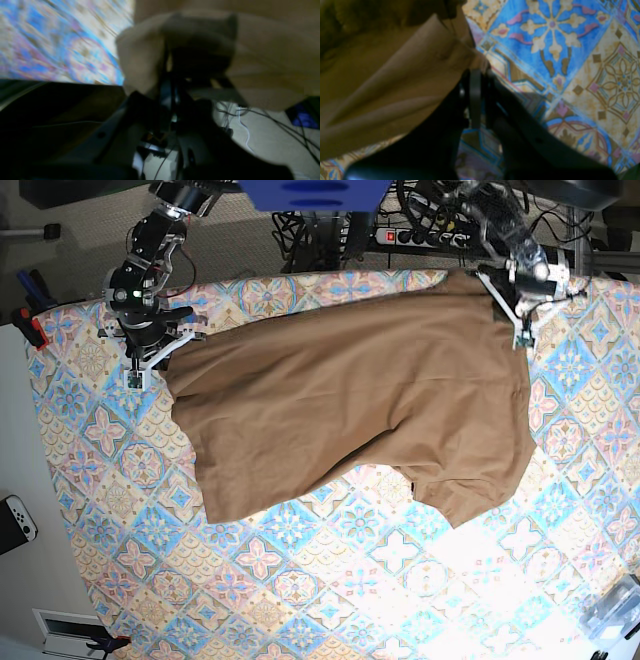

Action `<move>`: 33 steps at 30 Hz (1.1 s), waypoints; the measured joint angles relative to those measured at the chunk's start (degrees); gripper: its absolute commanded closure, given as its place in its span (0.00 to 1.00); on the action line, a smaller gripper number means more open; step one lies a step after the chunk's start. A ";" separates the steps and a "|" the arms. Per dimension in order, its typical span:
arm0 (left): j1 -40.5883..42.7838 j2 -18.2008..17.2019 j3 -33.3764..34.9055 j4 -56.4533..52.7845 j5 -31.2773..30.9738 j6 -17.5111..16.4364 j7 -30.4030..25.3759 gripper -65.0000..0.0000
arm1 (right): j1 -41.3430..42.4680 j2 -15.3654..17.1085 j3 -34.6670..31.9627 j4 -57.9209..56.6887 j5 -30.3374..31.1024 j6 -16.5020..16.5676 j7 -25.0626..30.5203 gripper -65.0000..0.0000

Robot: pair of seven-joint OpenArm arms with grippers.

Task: Layout the t-shirt on the table in an organized manner, then fold the t-shirt properly
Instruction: 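Lift the shirt edge with both grippers and pull it across the table, then raise the held shirt edge with both grippers and shift it sideways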

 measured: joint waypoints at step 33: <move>-10.97 0.00 7.98 -0.24 17.75 0.09 0.76 1.00 | -18.10 0.09 -12.39 9.49 7.43 -0.26 6.34 1.00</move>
